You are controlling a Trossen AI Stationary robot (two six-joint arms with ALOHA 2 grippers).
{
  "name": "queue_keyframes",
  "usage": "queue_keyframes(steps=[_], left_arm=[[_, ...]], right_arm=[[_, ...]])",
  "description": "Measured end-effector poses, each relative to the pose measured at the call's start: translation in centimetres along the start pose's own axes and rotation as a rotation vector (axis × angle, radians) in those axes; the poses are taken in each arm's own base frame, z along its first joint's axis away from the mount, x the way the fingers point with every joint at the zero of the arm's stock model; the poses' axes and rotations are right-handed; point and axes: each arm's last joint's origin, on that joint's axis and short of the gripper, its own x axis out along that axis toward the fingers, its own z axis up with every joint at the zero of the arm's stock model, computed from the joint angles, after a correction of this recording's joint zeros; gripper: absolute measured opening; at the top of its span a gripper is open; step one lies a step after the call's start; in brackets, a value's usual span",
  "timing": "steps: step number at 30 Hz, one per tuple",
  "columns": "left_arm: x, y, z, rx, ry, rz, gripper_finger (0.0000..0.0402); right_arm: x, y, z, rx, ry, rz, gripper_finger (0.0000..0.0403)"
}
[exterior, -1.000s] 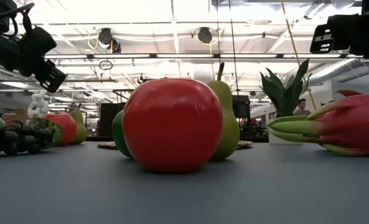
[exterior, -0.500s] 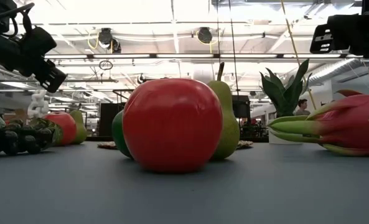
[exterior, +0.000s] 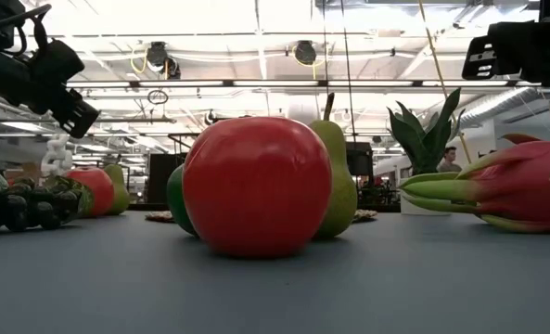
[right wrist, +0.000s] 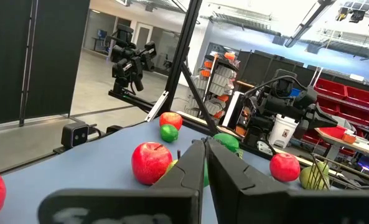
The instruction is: Build produce basket
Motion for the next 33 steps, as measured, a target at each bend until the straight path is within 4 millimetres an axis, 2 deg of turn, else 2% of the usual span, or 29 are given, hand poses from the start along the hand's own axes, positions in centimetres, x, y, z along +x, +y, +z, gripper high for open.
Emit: queue_keyframes(steps=[9,29,31,33], left_arm=[[0.0,0.0,0.0,0.000,0.000,0.000,0.0044],[0.0,0.0,0.0,0.000,0.000,0.000,0.0044],[0.0,0.0,0.0,0.000,0.000,0.000,0.0044],[0.0,0.0,0.0,0.000,0.000,0.000,0.0044]], right_arm=[[0.0,0.0,0.0,-0.162,0.001,-0.003,0.0013],[0.0,0.0,0.0,-0.079,-0.002,-0.002,0.0013],[0.0,-0.1,0.4,-0.099,-0.044,-0.015,0.0013],[0.0,-0.2,1.0,-0.042,-0.101,-0.023,0.0013]])
